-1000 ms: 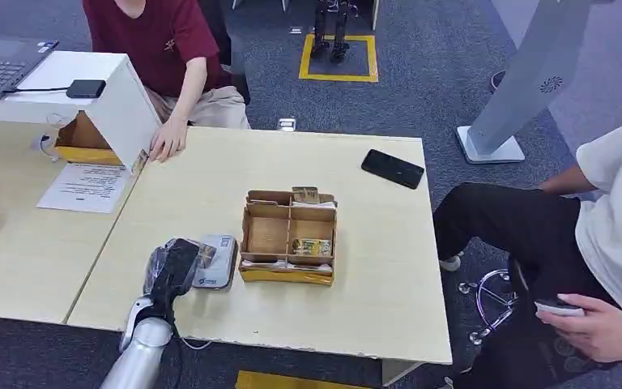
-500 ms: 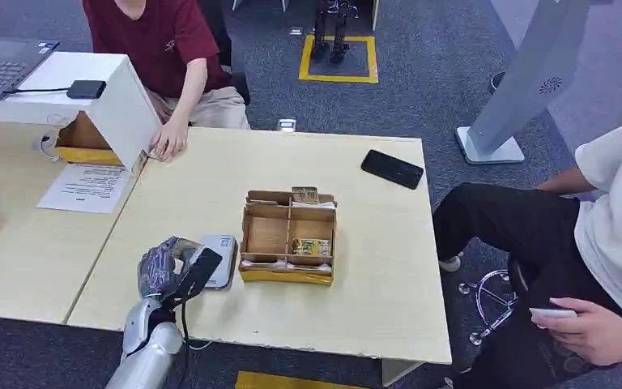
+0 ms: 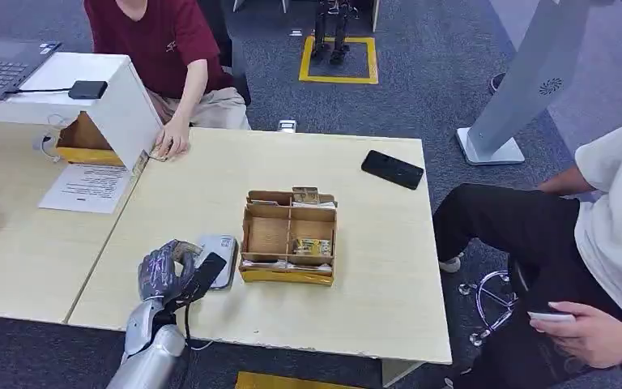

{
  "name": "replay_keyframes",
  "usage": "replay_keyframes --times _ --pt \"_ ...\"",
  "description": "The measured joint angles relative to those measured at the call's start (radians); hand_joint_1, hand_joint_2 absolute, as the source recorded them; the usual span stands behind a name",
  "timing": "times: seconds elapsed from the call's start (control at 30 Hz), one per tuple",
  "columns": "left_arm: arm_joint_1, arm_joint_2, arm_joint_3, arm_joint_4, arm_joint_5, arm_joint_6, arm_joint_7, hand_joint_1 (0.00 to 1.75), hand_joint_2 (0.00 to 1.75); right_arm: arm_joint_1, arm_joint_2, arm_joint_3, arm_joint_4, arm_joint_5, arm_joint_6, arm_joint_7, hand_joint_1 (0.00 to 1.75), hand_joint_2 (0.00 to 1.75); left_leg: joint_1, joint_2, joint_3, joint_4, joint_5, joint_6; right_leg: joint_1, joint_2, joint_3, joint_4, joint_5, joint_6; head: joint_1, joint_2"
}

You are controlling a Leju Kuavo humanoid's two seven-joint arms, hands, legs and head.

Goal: Pass the card to the sensor for recognition and then transmit it.

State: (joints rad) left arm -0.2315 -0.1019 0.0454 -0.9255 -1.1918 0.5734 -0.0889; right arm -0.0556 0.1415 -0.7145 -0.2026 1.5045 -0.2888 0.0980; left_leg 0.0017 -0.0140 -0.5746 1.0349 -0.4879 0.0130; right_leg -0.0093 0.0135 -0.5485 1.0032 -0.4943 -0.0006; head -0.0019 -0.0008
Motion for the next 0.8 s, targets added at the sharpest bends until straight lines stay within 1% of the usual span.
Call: replay_keyframes --times 0.43,0.53,0.57,0.6,0.63,0.67,0.7,0.73,0.77,0.8 --pt "-0.004 -0.003 0.018 0.013 0.012 -0.001 -0.017 1.75 1.75 -0.002 0.001 -0.011 0.000 0.000 0.000 0.000 0.00 0.00 0.000 0.000 0.002 0.000 0.000 0.000 0.000 0.000 0.002 0.000 0.000 0.000 0.000 0.000" --pt "-0.003 -0.006 0.026 0.014 0.067 -0.008 -0.058 1.75 1.75 -0.002 0.001 -0.013 0.000 0.001 0.000 0.000 0.00 0.00 0.000 0.000 0.002 0.000 0.000 0.000 0.000 0.000 0.002 0.000 0.000 0.000 0.000 0.000" --pt "-0.003 -0.009 0.032 0.014 0.119 -0.028 -0.093 1.75 1.75 -0.002 0.001 -0.013 0.000 0.002 0.000 0.000 0.00 0.00 0.000 0.000 0.002 0.000 0.000 0.000 0.000 0.000 0.002 0.000 0.000 0.000 0.000 0.000" --pt "-0.003 -0.012 0.042 0.013 0.210 -0.081 -0.148 1.75 1.75 -0.002 0.001 -0.014 0.000 0.003 0.000 0.000 0.00 0.00 0.000 0.000 0.002 0.000 0.000 0.000 0.000 0.000 0.002 0.000 0.000 0.000 0.000 0.000" --pt "-0.001 -0.017 0.057 0.005 0.344 -0.171 -0.214 1.75 1.75 -0.002 0.001 -0.014 0.000 0.003 0.000 -0.002 0.00 0.00 0.000 0.000 0.002 0.000 0.000 0.000 0.000 0.000 0.002 0.000 0.000 0.000 0.000 0.000" --pt "0.007 -0.023 0.078 -0.016 0.532 -0.312 -0.278 1.75 1.75 -0.002 0.001 -0.014 0.000 0.003 0.000 -0.006 0.00 0.00 0.000 0.000 0.002 0.000 0.000 0.000 0.000 0.000 0.002 0.000 0.000 0.000 0.000 0.000" --pt "0.017 -0.025 0.098 -0.039 0.666 -0.422 -0.308 1.75 1.75 -0.002 0.001 -0.015 0.000 0.004 0.000 -0.008 0.00 0.00 0.000 0.000 0.002 0.000 0.000 0.000 0.000 0.000 0.002 0.000 0.000 0.000 0.000 0.000" --pt "0.027 -0.028 0.116 -0.059 0.762 -0.492 -0.323 1.75 1.75 -0.003 0.001 -0.016 0.000 0.005 0.000 -0.008 0.00 0.00 0.000 0.000 0.001 0.000 0.000 0.000 0.000 0.000 0.001 0.000 0.000 0.000 0.000 0.000" --pt "0.037 -0.032 0.132 -0.077 0.843 -0.544 -0.334 1.75 1.75 -0.002 0.001 -0.016 0.000 0.006 0.000 -0.008 0.00 0.00 0.000 0.000 0.001 0.000 0.000 0.000 0.000 0.000 0.001 0.000 0.000 0.000 0.000 0.000" --pt "0.045 -0.034 0.152 -0.100 0.950 -0.605 -0.345 1.75 1.75 -0.002 0.001 -0.016 0.000 0.006 0.000 -0.008 0.00 0.00 0.000 0.001 0.001 0.000 0.000 0.000 0.000 0.001 0.000 0.000 0.000 0.000 0.000 0.000"
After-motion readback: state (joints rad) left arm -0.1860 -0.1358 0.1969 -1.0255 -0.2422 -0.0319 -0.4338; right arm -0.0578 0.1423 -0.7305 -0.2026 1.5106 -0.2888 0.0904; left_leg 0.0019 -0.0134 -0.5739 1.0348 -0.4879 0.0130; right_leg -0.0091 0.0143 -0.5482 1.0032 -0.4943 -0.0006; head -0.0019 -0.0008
